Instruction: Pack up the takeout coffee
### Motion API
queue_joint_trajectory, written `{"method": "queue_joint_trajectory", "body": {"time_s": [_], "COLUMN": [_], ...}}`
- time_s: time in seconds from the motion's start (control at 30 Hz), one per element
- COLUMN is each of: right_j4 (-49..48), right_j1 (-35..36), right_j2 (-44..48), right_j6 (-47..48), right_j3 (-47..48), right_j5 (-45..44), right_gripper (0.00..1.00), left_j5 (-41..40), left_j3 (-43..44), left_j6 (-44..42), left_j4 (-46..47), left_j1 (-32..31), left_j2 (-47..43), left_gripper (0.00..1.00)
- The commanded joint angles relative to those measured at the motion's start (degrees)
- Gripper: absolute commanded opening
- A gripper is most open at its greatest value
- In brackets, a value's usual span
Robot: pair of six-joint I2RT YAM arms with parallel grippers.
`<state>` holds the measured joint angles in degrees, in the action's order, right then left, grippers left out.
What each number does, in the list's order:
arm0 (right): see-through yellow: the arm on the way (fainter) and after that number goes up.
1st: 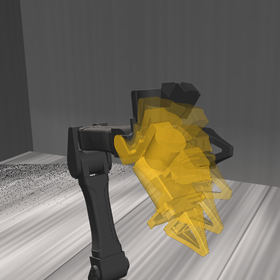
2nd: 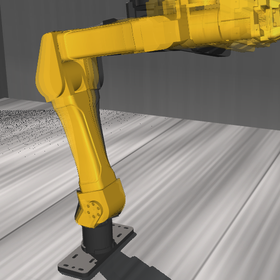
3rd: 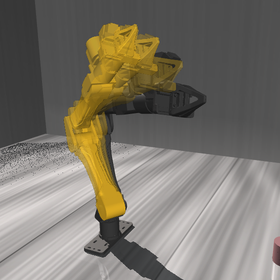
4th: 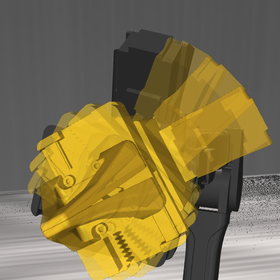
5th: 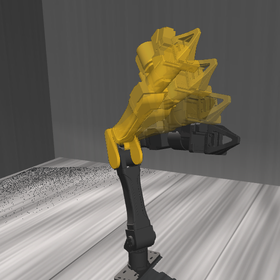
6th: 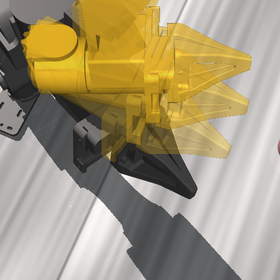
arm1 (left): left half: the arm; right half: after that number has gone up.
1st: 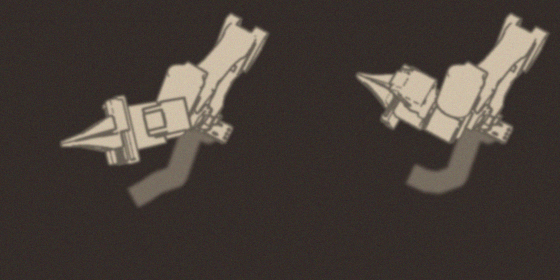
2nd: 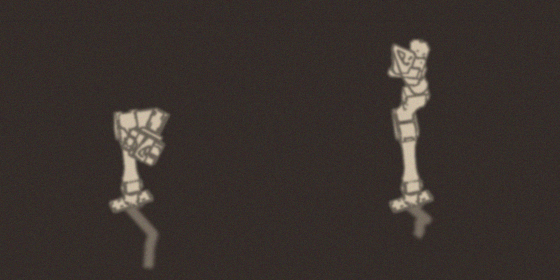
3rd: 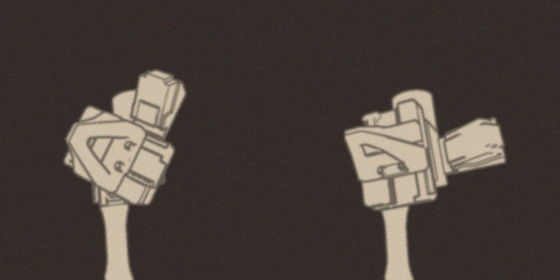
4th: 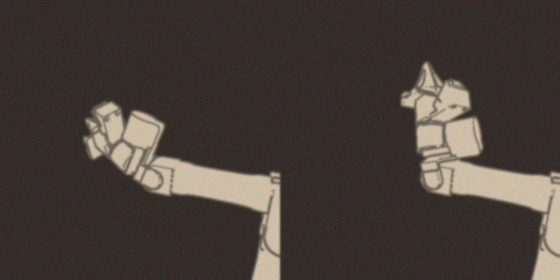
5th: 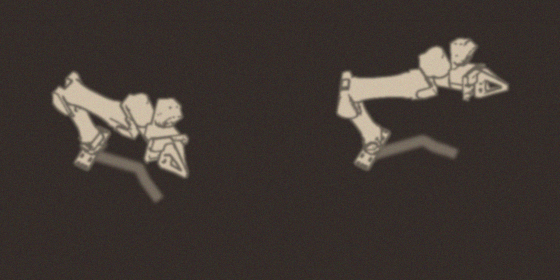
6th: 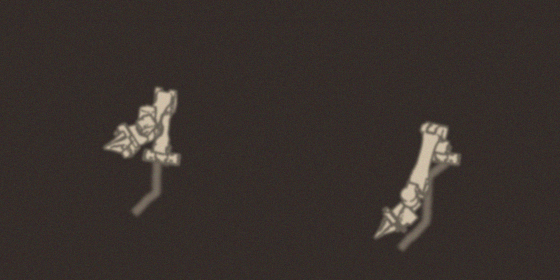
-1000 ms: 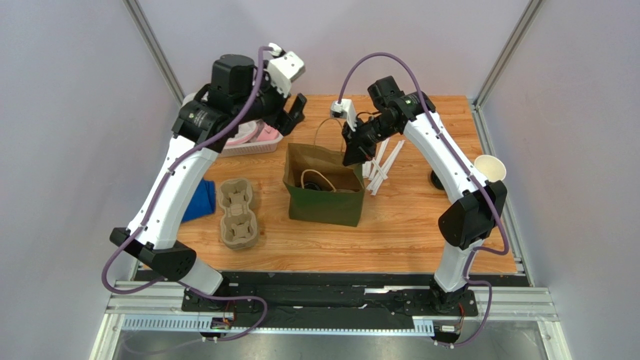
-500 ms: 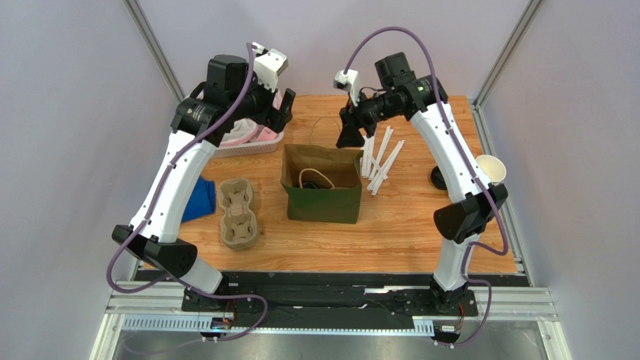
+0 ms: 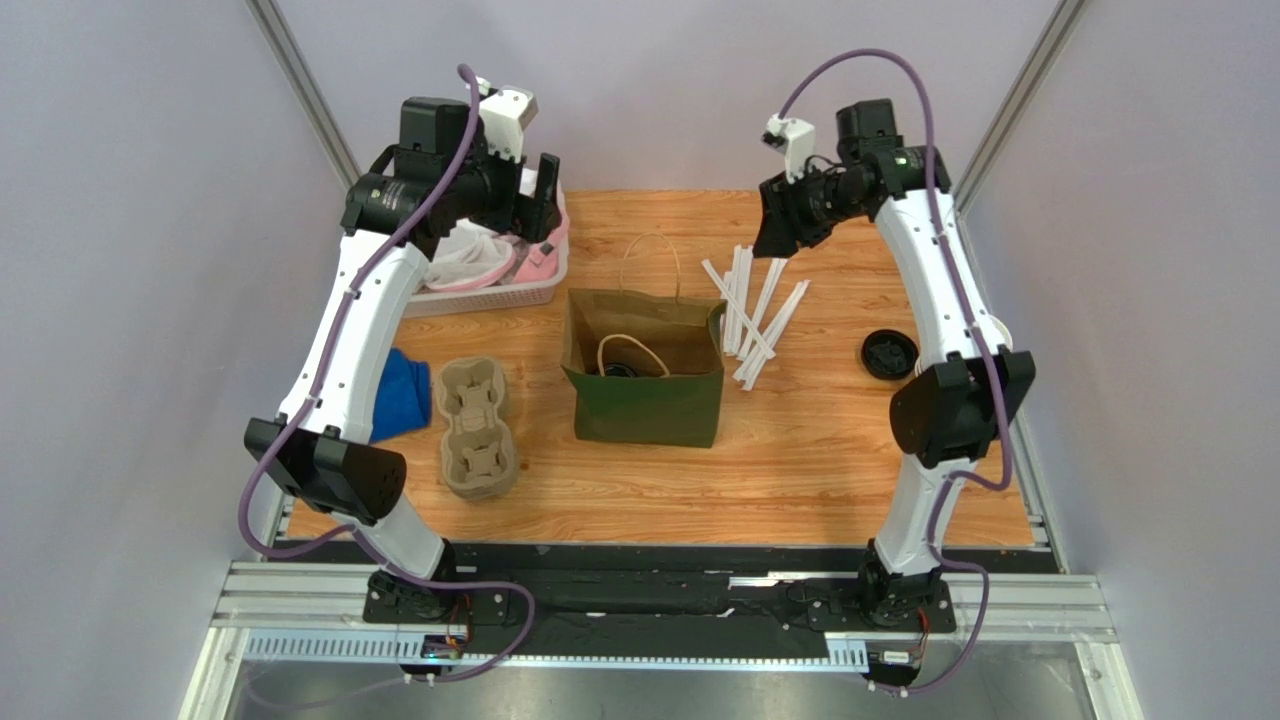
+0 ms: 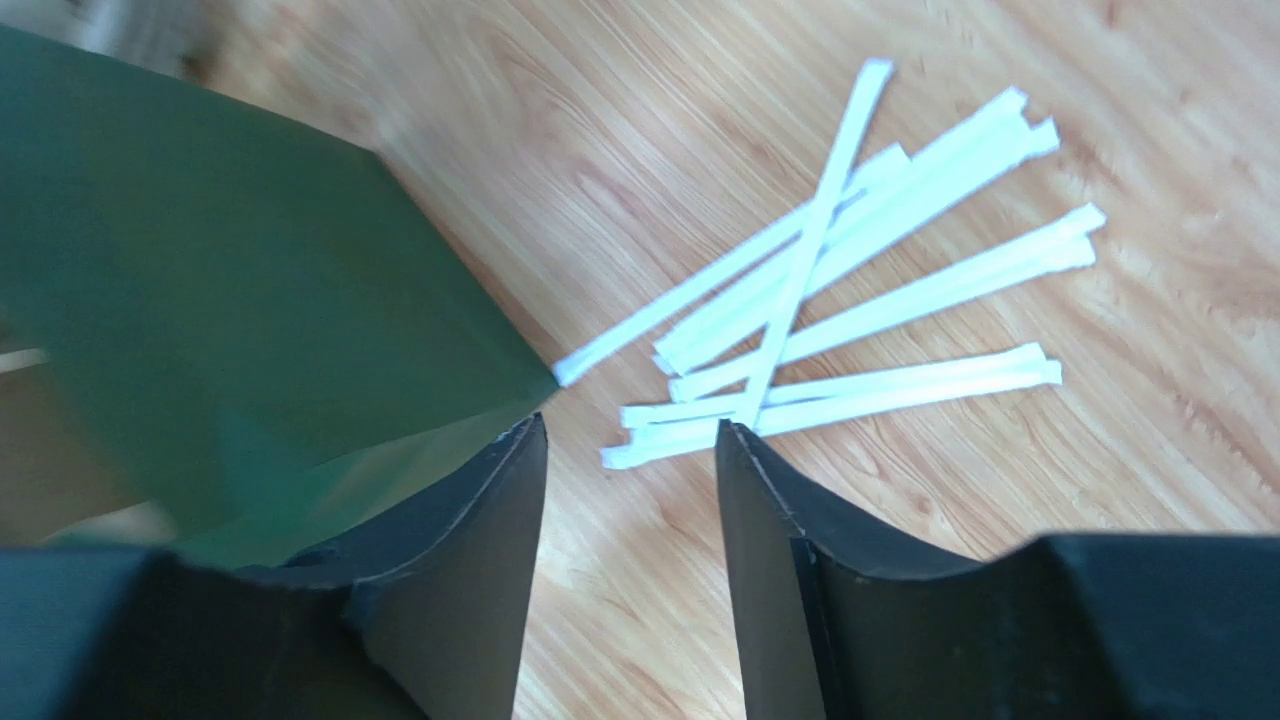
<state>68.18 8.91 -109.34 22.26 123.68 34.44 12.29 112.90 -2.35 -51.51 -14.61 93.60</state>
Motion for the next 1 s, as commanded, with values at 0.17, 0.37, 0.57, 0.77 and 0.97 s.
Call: {"method": "queue_joint_trajectory", "body": {"time_s": [0.17,0.37,0.57,0.77,0.97], "right_j4": [-5.25,-6.13,-7.80,-9.29,-9.91], "right_j1": [3.74,4.72,5.07,5.68,6.65], "right_j2": [-12.64,-16.08,-18.19,-20.47,-22.67], "right_j6": [4.72,7.09,7.01,6.74,6.74], "right_j3": [-1.42,-3.97,-5.29,-5.03,-5.02], "right_j5": [-17.55,-20.46,-21.34,-21.60,-21.87], "right_gripper": [0.43,0.38,0.36,0.36,0.34], "left_j5": [3.26,3.09,3.96,5.10,4.85], "left_j3": [1.27,-0.58,-1.72,-2.07,-1.37], "left_j6": [1.38,0.77,0.59,0.68,0.24], "left_j4": [-1.23,-1.84,-2.46,-2.72,-3.51], "left_j1": [2.83,3.10,3.10,3.18,3.19], "left_j2": [1.50,1.49,1.49,1.85,2.55], "left_gripper": [0.99,0.98,0.98,0.98,0.98]}}
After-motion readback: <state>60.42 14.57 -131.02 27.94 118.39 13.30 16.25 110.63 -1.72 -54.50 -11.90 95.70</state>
